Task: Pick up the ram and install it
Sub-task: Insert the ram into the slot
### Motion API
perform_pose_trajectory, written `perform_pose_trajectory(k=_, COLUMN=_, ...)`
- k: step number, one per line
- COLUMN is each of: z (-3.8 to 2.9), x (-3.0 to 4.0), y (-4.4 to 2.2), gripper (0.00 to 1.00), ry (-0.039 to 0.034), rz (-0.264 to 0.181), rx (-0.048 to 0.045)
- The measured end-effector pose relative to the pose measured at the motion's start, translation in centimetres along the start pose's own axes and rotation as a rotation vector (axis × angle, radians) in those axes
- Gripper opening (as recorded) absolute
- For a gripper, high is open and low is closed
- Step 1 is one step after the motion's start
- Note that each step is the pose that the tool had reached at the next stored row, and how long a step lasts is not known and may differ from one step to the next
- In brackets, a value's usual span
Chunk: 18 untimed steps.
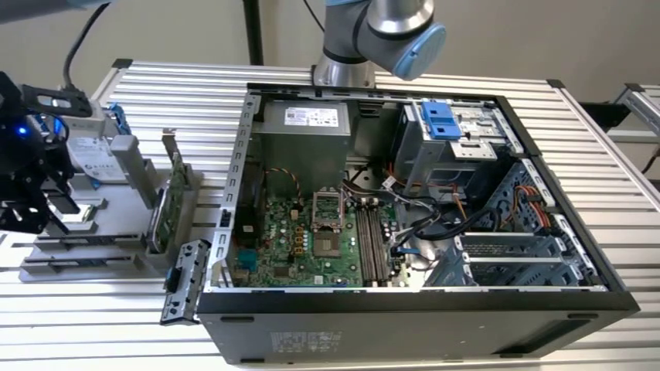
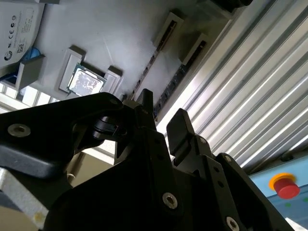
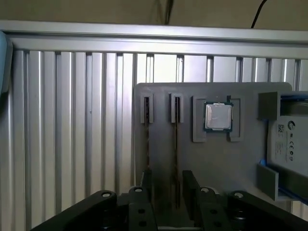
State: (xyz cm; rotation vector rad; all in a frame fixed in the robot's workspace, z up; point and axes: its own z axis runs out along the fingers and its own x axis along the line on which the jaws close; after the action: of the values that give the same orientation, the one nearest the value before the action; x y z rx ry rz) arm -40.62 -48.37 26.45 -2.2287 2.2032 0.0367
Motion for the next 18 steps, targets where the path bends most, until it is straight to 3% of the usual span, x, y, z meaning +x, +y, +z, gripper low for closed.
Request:
perform_pose_trajectory(k=5, z=0.65, x=0.01, y=0.00, gripper=1.00, ry=0.0002, rz=0.001, rx=0.0000)
perform_pose_trajectory(k=10, z=0.73, x=0.01, y=-0.01, gripper=1.00, ry=0.0000, rz=0.001, rx=0.0002)
perform_pose_trajectory(k=18, z=2.01, x=0.04, y=-0.02, gripper=1.00, ry=0.0006, rz=0.000, rx=0.0000)
